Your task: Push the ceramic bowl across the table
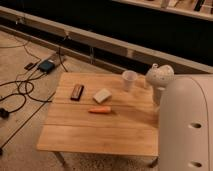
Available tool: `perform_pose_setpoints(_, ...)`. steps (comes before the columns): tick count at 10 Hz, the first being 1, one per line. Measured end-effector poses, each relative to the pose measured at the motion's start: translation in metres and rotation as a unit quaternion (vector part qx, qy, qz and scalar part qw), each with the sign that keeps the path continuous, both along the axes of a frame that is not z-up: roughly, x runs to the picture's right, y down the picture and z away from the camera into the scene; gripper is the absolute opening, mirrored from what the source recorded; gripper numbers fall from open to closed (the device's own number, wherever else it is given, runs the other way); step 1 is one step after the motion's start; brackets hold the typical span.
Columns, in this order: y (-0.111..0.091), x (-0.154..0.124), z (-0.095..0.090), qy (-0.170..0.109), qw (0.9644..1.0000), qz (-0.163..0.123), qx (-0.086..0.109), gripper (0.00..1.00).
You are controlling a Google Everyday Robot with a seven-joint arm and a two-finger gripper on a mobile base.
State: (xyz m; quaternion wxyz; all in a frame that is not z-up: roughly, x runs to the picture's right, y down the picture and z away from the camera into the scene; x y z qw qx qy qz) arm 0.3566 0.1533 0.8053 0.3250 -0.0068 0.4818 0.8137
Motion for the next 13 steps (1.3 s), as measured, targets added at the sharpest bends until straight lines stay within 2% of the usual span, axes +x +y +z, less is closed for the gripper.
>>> perform_pose_setpoints(3,0.006,0.020,-0.019,0.022,0.9997,0.007,-0.011,0.65)
perform_pose_setpoints(5,0.023,0.031,-0.035,0.043,0.9985,0.024,-0.024,0.65)
perform_pose_setpoints(7,0.037,0.041,-0.046,0.057,0.9973,0.038,-0.028,0.65)
perform_pose_setpoints(9,0.037,0.046,-0.050,0.059,0.9973,0.038,-0.020,0.65)
perform_pose_setpoints(12,0.030,0.054,-0.068,0.060,0.9976,0.032,0.010,0.65)
perform_pose_setpoints(13,0.031,0.057,-0.072,0.061,0.9975,0.032,0.014,0.65)
